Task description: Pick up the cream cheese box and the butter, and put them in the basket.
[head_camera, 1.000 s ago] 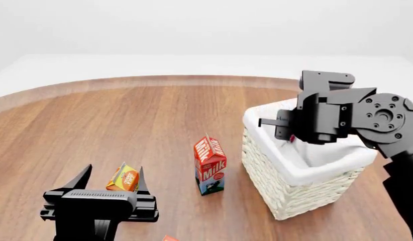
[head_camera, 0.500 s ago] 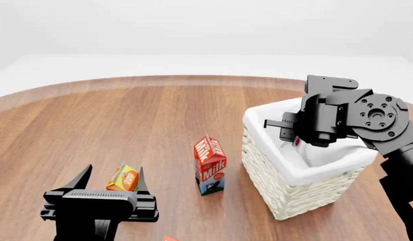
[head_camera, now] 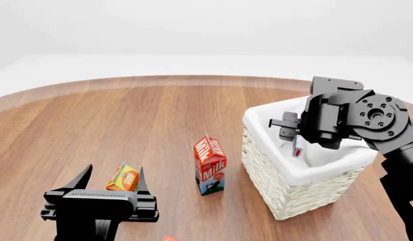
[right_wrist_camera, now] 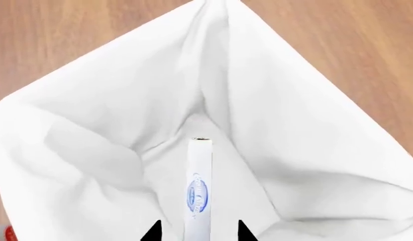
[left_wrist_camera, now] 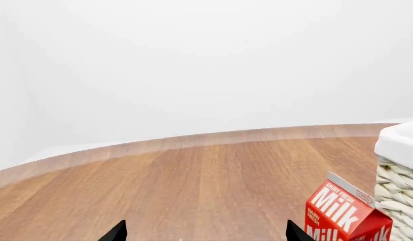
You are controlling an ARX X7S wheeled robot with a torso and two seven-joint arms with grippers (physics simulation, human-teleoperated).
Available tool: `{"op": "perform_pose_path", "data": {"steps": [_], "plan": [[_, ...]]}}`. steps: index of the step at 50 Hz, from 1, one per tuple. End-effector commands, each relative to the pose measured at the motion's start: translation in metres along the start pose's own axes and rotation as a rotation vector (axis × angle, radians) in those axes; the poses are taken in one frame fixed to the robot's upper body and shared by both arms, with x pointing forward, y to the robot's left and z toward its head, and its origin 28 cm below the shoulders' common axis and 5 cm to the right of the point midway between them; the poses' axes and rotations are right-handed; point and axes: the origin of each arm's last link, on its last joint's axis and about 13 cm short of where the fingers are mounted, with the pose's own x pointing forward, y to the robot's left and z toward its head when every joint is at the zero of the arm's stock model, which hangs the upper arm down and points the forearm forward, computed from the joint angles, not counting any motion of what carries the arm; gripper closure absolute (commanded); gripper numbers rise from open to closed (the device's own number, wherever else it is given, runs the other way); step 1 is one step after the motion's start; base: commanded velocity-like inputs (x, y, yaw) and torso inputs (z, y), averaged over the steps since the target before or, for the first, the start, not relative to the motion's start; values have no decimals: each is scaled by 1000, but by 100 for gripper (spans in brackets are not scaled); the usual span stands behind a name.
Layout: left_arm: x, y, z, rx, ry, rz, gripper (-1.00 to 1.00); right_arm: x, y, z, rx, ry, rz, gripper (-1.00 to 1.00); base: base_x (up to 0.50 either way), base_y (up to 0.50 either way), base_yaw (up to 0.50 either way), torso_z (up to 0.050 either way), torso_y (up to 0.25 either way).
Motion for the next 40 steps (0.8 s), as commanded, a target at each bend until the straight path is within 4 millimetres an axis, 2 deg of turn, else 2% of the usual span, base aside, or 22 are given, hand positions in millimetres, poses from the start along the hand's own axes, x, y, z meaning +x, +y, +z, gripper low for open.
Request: {"op": "perform_pose_path", "data": {"steps": [1, 10, 16, 27, 40], "plan": [[0, 0, 0, -1, 0, 0, -100, 0, -1, 3, 9, -13, -5, -100, 0, 0, 0, 0, 0], [0, 0, 0, 0, 1, -1, -100, -1, -2, 4, 25, -18, 9, -100, 0, 0, 0, 0, 0], [0, 0, 0, 0, 1, -1, -100, -9, -4, 7, 26, -41, 20, -100, 0, 0, 0, 0, 0], [0, 0, 0, 1, 2, 0, -100, -41, -10, 4, 22, -119, 85, -100, 0, 0, 0, 0, 0], [0, 1, 0, 1, 1, 3, -100, -84, -16, -11, -78, -233, 208, -100, 0, 0, 0, 0, 0]]}}
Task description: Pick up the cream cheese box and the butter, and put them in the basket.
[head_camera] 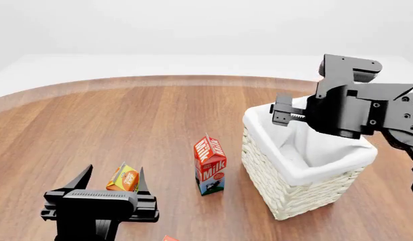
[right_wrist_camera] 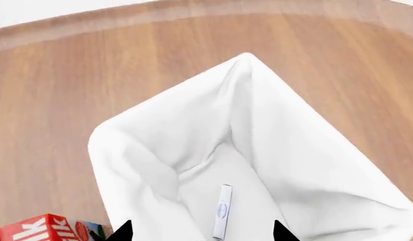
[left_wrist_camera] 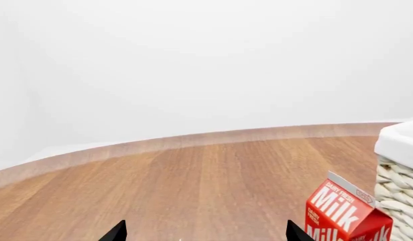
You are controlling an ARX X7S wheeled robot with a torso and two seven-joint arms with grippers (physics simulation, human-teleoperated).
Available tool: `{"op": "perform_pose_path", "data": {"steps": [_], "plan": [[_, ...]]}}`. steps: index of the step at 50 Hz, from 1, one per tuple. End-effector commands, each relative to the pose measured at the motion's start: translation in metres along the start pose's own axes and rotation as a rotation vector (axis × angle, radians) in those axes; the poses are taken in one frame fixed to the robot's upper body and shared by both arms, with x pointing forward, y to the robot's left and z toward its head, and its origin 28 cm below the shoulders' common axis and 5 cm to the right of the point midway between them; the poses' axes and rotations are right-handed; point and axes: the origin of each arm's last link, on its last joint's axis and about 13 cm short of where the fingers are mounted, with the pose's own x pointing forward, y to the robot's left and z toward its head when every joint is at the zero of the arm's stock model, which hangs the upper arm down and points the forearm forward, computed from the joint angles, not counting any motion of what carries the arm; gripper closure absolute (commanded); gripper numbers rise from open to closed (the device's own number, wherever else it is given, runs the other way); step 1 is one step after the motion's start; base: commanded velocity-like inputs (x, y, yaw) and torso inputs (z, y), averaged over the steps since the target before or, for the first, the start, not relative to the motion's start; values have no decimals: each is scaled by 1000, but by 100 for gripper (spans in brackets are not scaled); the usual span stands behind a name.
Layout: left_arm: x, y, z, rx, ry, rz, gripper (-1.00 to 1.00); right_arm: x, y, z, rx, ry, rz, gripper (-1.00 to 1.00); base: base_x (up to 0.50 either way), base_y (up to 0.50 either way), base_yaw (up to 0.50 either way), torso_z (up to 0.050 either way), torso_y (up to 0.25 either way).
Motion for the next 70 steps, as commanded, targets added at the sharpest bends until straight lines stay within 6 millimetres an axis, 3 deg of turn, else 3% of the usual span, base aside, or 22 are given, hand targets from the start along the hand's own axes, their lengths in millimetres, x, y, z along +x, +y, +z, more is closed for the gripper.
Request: {"op": "perform_pose_path", "data": {"steps": [1, 19, 49, 70], "plan": [[0, 1, 0, 0, 0, 3, -100, -37, -2, -7, -66, -83, 97, -100, 0, 0, 0, 0, 0], [0, -1, -1, 2, 1, -3, -100, -63, -18, -38, -246, -132, 202, -100, 0, 0, 0, 0, 0], [1, -1, -1, 3, 2, -3, -100, -90, -27, -80, -673, -197, 458, -100, 0, 0, 0, 0, 0], [1, -2, -1, 6, 4, -5, -100, -101, -30, -101, -804, -144, 612, -100, 0, 0, 0, 0, 0]]}}
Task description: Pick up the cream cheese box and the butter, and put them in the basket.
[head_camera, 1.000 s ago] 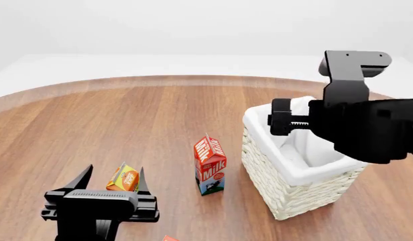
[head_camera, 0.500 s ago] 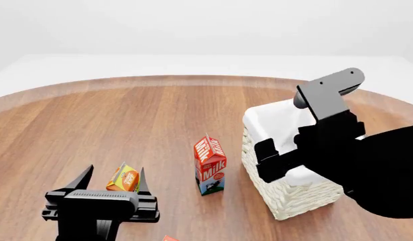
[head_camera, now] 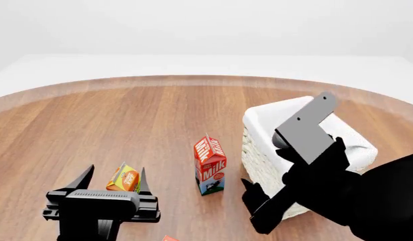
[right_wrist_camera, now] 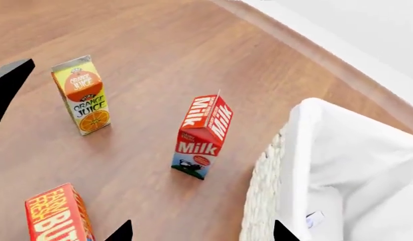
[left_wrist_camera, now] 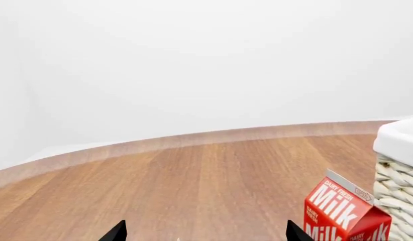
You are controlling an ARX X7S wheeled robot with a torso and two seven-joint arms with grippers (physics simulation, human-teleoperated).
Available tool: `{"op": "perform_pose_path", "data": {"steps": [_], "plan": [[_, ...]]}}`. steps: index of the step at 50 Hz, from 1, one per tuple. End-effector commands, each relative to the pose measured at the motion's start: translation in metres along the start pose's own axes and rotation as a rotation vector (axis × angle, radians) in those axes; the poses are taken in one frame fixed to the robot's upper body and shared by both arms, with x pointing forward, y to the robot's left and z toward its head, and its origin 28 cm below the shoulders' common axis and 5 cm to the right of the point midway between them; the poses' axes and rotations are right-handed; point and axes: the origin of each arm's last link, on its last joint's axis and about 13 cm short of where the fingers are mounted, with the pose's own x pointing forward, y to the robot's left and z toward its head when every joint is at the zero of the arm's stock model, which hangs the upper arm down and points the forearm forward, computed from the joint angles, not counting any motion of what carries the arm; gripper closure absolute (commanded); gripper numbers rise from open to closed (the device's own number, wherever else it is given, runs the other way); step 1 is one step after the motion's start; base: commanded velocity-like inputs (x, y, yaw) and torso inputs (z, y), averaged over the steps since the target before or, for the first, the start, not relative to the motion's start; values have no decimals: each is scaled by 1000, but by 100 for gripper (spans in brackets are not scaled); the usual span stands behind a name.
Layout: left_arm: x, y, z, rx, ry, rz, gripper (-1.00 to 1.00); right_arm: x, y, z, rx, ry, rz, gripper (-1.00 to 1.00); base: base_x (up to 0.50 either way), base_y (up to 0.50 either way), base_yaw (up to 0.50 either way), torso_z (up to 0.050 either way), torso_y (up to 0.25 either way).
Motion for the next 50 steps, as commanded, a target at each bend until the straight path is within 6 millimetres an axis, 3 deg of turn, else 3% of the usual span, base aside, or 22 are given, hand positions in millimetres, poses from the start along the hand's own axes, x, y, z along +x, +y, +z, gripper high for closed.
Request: {"op": "perform_pose_path", "data": {"steps": [1, 32, 50], "plan": [[0, 0, 1, 0, -1, -1, -100, -6, 11, -10, -80, 10, 82, -100, 0, 0, 0, 0, 0], [0, 0, 0, 2, -1, -5, -100, -4, 26, -15, -105, 35, 211, -100, 0, 0, 0, 0, 0], [0, 0, 0, 2, -2, -5, -100, 7, 47, -19, -164, 25, 301, -100, 0, 0, 0, 0, 0]]}}
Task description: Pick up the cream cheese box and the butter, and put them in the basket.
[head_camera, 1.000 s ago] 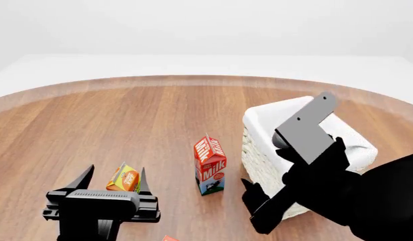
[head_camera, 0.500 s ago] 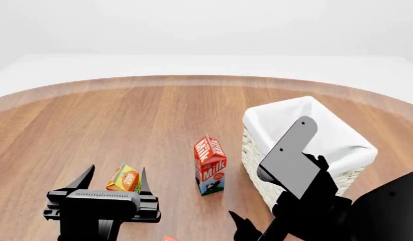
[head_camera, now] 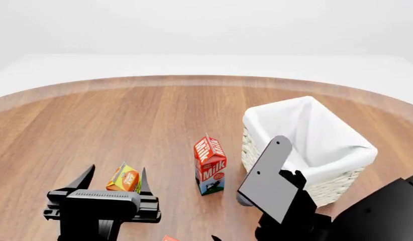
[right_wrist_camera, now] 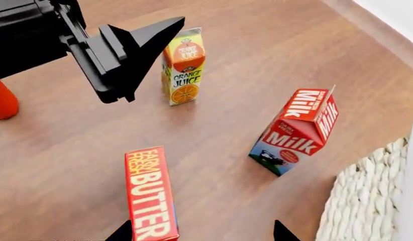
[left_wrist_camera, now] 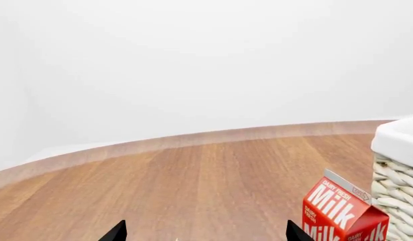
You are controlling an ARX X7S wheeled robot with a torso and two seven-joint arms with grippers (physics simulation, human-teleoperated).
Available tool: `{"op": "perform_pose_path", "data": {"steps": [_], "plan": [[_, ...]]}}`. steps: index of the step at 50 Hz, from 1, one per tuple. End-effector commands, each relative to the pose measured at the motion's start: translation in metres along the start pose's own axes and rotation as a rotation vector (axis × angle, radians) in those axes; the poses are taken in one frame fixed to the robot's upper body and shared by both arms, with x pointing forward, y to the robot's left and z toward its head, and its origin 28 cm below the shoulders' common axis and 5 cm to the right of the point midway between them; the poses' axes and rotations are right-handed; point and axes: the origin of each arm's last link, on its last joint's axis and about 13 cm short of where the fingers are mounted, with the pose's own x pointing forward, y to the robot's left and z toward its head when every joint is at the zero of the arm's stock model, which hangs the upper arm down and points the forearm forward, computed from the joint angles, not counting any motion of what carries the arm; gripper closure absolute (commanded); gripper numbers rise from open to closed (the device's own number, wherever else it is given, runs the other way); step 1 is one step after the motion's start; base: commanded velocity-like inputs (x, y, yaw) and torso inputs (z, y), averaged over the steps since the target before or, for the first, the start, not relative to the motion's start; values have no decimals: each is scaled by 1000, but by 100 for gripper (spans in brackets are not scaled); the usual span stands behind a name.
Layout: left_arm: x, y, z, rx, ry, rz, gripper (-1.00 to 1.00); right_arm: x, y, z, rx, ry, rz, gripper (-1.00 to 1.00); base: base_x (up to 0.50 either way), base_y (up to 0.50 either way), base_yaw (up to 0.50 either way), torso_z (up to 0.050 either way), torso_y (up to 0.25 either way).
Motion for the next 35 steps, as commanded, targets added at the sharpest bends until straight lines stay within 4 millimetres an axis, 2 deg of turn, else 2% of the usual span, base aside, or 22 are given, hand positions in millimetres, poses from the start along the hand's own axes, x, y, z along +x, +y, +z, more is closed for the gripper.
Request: {"op": "perform_pose_path", "data": {"steps": [1, 15, 35], "plan": [[0, 0, 0, 0, -1, 0, -100, 11, 10, -1, -39, -2, 45, -100, 0, 0, 0, 0, 0], [0, 0, 0, -1, -1, -1, -100, 32, 12, -2, -84, 16, 67, -100, 0, 0, 0, 0, 0], [-1, 0, 1, -2, -2, -2, -100, 52, 16, -5, -75, 43, 102, -100, 0, 0, 0, 0, 0]]}}
